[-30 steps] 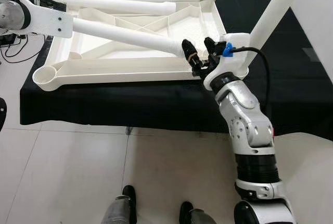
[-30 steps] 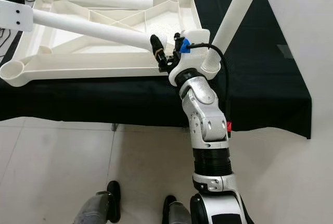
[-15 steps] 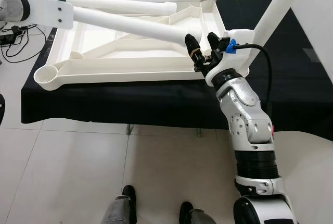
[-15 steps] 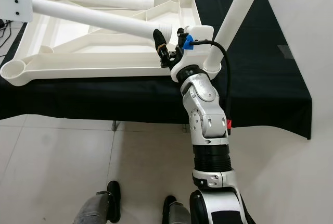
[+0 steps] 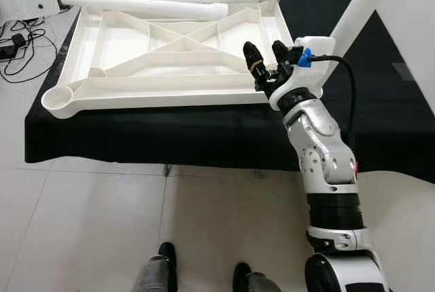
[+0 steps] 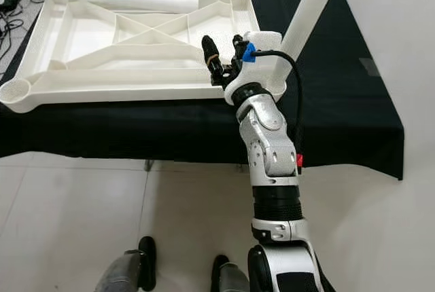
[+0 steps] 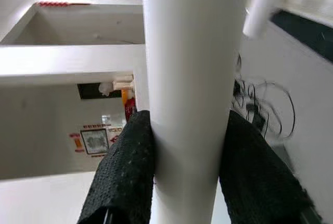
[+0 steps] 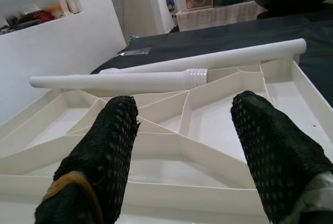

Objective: Building children table

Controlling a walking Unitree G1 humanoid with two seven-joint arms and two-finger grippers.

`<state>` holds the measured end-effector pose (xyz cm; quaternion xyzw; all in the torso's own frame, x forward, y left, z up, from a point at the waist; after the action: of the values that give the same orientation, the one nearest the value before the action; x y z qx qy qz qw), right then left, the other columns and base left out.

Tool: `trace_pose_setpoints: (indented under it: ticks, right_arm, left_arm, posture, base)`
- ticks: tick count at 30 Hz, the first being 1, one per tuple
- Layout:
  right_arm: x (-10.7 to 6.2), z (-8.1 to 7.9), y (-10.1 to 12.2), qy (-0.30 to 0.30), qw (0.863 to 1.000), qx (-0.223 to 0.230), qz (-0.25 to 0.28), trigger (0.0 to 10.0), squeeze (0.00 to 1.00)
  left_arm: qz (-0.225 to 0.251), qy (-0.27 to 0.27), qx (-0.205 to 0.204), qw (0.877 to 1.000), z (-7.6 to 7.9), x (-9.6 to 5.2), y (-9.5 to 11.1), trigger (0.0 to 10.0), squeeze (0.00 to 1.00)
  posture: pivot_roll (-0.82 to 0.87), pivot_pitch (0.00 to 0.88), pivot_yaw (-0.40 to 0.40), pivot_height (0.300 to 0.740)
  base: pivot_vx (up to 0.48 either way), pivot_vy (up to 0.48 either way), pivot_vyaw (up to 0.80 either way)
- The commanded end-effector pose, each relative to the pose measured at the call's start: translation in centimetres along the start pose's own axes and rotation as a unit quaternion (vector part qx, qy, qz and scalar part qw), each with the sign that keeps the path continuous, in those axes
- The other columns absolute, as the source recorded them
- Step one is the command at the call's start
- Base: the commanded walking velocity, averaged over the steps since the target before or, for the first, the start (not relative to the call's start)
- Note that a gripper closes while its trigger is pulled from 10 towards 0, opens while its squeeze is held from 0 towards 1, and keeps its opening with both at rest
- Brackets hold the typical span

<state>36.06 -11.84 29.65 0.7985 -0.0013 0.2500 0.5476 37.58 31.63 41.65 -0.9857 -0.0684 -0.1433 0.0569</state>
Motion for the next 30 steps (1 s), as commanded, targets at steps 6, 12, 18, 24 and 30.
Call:
trace_pose_setpoints:
  ticks: [6,12,18,24,30]
  right_arm:
    - [0.2,-0.2,-1.0,0.016,0.998,0.055,-0.022,10.0,0.0]
    - [-0.2,-0.3,-2.6,0.036,0.995,0.067,-0.061,10.0,0.0]
    - [-0.5,-0.3,-3.1,0.049,0.996,0.051,-0.055,10.0,1.0]
    - [-0.9,-1.1,-2.6,0.091,0.992,0.075,-0.034,10.0,1.0]
    - [-1.2,-0.9,-1.5,0.132,0.98,0.15,-0.022,10.0,0.06]
  left_arm:
    - [0.048,0.134,-0.179,0.974,1.7,-0.5,3.0,10.0,0.0]
    - [0.135,0.169,-0.307,0.927,5.4,-4.3,9.2,10.0,0.0]
    - [0.162,0.17,-0.409,0.882,6.6,-7.5,12.8,10.0,0.0]
    - [0.187,0.167,-0.458,0.853,6.1,-9.5,14.8,10.0,0.0]
    - [0.165,0.131,-0.512,0.832,7.5,-11.1,16.2,10.0,0.0]
  posture:
    - [0.07,0.238,-0.06,0.74]
    - [0.06,0.208,-0.055,0.74]
    - [0.07,0.181,-0.052,0.74]
    - [0.06,0.144,-0.044,0.74]
    - [0.06,0.113,-0.039,0.74]
  base:
    - [0.0,0.0,0.0]
    - [0.0,0.0,0.0]
    - [0.0,0.0,0.0]
    - [0.0,0.0,0.0]
    - [0.0,0.0,0.0]
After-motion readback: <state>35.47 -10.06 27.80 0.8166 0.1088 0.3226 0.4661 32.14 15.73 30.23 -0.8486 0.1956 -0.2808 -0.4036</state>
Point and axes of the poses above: a point about 5 cm out from each wrist's last joint towards the gripper, its own x axis pointing out of the wrist towards the gripper, its own y axis along the axis of the wrist's last joint, z = x × y, the point moved 1 cm from there along x, pointing out of the wrist towards the gripper, and after that the axes turned 11 degrees about x, right-handed, at the moved point
